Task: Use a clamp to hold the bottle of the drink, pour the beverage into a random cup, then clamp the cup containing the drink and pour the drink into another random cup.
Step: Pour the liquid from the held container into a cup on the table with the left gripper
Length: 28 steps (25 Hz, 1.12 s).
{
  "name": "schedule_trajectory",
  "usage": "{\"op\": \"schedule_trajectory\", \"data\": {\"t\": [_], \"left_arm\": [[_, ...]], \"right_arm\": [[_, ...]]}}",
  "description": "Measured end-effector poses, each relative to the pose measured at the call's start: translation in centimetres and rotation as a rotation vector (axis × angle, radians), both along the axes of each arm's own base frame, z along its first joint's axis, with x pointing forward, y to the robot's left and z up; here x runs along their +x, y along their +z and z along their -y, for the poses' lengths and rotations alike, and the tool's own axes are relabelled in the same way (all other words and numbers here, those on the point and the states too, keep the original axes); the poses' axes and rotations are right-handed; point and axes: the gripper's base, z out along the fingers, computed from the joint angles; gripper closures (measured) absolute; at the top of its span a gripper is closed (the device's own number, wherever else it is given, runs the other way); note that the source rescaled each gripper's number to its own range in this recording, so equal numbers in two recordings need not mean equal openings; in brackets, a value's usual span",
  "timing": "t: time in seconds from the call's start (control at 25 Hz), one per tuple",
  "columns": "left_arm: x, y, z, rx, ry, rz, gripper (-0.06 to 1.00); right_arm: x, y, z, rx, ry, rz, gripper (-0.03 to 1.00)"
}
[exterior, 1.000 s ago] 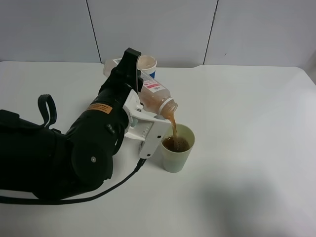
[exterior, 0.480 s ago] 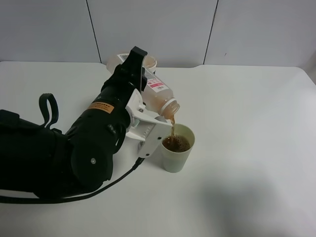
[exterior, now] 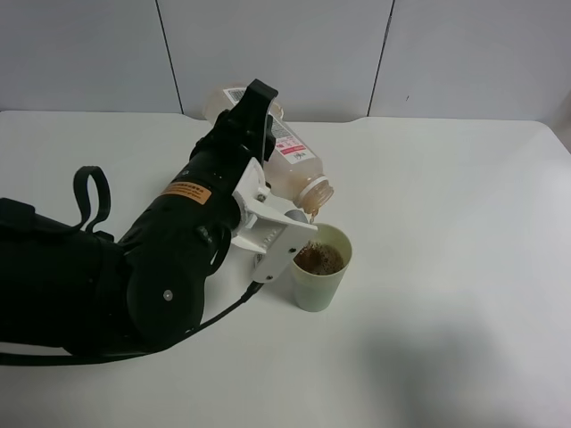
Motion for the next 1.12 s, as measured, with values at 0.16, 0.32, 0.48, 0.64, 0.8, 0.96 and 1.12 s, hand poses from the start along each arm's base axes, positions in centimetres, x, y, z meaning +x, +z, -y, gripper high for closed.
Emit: {"op": "schedule_trajectory", "data": {"t": [0.16, 0.32, 0.48, 0.64, 0.8, 0.96, 1.12], "left_arm": [[0.0, 0.1, 0.12, 0.007, -0.015, 0.012, 0.94], [-0.02, 0.23, 0.21, 0.018, -0.025, 0.03, 0.94], [-0.03, 0.27, 0.28, 0.024, -0.034, 0.036, 0.94], [-0.04, 0.29, 0.31, 0.023, -0.036, 0.038, 0.94], [-0.02, 0.27, 0.27, -0.017, -0.031, 0.026, 0.94], [-0.01, -0.09, 0.12, -0.101, -0.008, -0.032, 0.94], [0.22, -0.57, -0.2, -0.221, 0.031, -0.107, 0.94]], "right_arm": [[0.0, 0.0, 0.0, 0.0, 0.0, 0.0, -0.03], [0.0, 0.0, 0.0, 0.0, 0.0, 0.0, -0.03], [0.0, 0.0, 0.0, 0.0, 0.0, 0.0, -0.03], [0.0, 0.0, 0.0, 0.0, 0.0, 0.0, -0.03], [0.0, 0.0, 0.0, 0.0, 0.0, 0.0, -0.03], [0.0, 0.0, 0.0, 0.0, 0.0, 0.0, -0.03], [0.0, 0.0, 0.0, 0.0, 0.0, 0.0, -0.03]]}}
